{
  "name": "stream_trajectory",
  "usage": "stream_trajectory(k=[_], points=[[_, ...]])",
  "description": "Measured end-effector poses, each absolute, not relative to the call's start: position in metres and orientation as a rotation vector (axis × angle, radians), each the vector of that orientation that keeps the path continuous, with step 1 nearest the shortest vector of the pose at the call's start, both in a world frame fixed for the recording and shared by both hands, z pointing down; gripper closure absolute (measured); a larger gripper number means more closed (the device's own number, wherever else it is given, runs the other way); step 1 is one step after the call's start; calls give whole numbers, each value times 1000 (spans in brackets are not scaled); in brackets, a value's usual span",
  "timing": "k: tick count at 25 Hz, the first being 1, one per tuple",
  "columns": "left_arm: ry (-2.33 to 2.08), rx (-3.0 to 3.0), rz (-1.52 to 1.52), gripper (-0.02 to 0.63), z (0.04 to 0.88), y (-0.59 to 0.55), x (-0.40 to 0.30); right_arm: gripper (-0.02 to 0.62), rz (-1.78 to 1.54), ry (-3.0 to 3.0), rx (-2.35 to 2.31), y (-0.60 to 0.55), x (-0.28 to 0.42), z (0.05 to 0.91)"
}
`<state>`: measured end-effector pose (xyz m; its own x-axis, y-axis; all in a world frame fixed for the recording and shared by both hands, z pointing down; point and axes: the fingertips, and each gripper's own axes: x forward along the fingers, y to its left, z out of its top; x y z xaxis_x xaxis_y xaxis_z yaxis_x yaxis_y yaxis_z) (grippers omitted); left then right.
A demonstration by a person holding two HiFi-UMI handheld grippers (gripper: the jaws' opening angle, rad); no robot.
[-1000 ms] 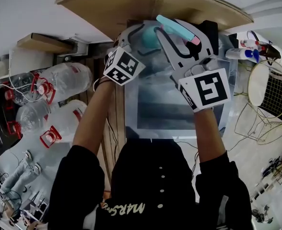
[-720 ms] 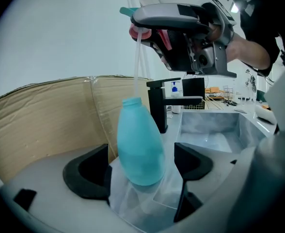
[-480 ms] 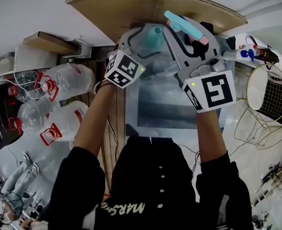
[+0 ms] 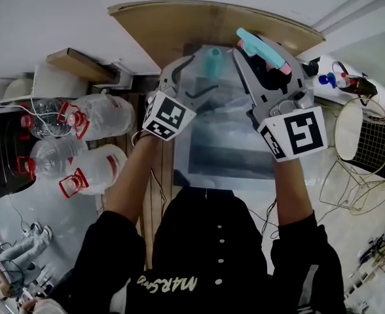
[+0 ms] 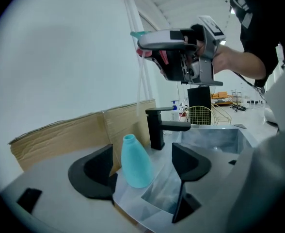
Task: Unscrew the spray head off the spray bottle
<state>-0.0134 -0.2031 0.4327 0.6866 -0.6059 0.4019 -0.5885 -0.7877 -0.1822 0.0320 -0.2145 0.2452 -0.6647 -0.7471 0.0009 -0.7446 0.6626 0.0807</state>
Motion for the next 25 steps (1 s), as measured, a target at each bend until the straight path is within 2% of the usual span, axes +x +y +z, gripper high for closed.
stream_trajectory(k=[1,2,3,5,9,13,25], points=[[1027,-2839,-683,227,426,-198,-14,445,-113,-2827,1269,-210,35,245],[1046,-2824,-662,312,419,-192,-16,445,-115,-2821,1264,-205,39,246],[1066,-2809,-634,369,411,-187,-18,445,-115,-2814,1259,-200,42,247],[1104,-2794,-573,417,393,-176,-21,445,-111,-2799,1251,-188,50,249],[1201,-2776,-480,571,361,-150,-32,445,-93,-2784,1261,-157,69,248],[1281,-2805,-393,580,330,-123,-43,445,-77,-2774,1285,-127,90,243],[1445,-2750,-381,581,276,-53,-74,445,-39,-2688,1513,-63,158,223]])
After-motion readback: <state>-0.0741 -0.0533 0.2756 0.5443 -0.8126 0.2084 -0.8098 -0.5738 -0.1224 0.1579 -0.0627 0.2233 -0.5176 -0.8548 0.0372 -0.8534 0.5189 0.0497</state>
